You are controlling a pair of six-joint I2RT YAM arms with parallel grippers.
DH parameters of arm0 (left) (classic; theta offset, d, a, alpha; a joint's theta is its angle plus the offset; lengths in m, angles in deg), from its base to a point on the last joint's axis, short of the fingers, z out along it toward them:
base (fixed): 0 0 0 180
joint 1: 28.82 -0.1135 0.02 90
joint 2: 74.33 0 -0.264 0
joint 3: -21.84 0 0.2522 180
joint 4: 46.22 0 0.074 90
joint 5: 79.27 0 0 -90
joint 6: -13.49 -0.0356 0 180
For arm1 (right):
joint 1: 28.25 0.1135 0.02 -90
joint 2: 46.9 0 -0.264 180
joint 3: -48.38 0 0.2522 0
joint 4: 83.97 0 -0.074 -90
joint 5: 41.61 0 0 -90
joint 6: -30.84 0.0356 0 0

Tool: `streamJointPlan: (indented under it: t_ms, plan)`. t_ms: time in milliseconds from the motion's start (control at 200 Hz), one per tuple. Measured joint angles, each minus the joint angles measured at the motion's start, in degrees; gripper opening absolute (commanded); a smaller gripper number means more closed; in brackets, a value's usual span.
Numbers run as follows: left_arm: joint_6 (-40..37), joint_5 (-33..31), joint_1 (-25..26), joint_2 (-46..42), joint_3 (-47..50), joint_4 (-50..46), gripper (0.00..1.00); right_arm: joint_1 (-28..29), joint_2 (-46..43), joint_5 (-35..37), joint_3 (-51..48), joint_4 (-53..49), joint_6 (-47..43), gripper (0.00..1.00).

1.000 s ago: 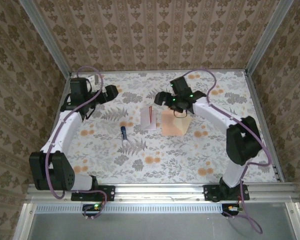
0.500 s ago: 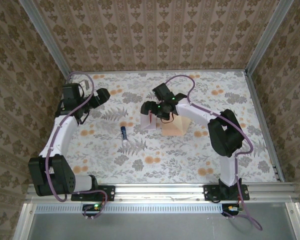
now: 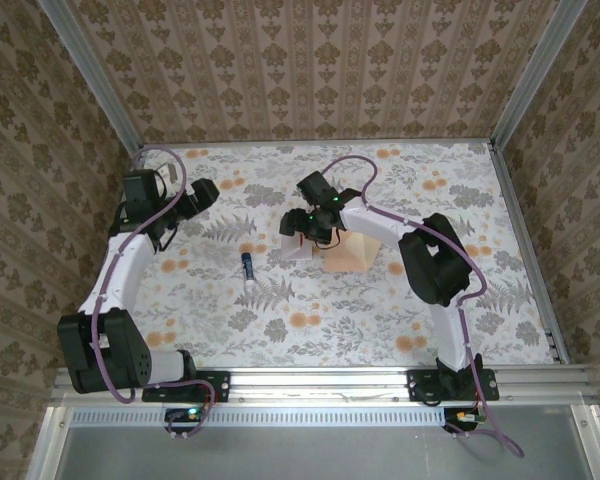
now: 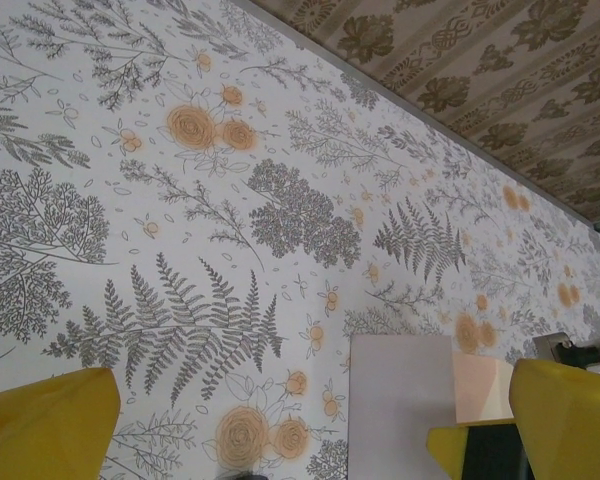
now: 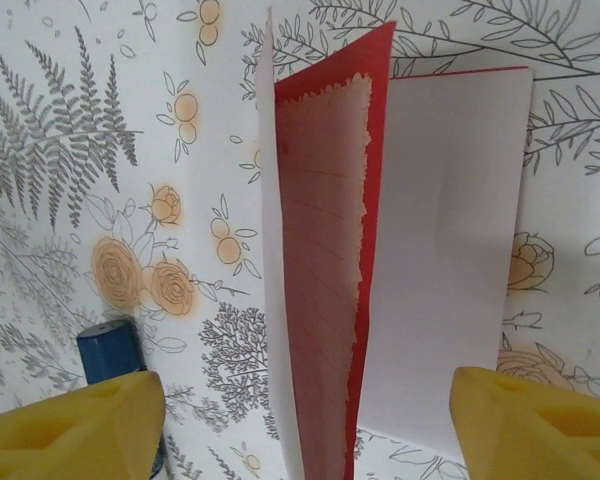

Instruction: Place the letter into the envelope and seal it

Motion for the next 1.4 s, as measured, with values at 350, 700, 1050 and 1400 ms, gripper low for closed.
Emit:
streamJointPlan:
  t_ms: [350,700,1050,1400]
  plan:
    - [0.0,0.7,-0.3,0.0,0.7,0.6,1.0,0.4,0.3,-0.2,0.0,0.3,0.7,0.0]
    - [0.1,5.0,-0.5,0.0,1.0,2.5,1.0,0.1,-2.5,-1.6,-1.1,0.6,-0.6,0.0]
    - [-5.3,19.9,5.5,0.0,-0.9,3.3,0.98,-4.5,-12.5,-17.0,-2.1,8.5,0.2,0.0]
    - [-7.0,20.9,14.1,6.1,-5.2,3.3,0.98,-4.4,-15.6,-25.8,-7.6,21.2,7.3,0.0]
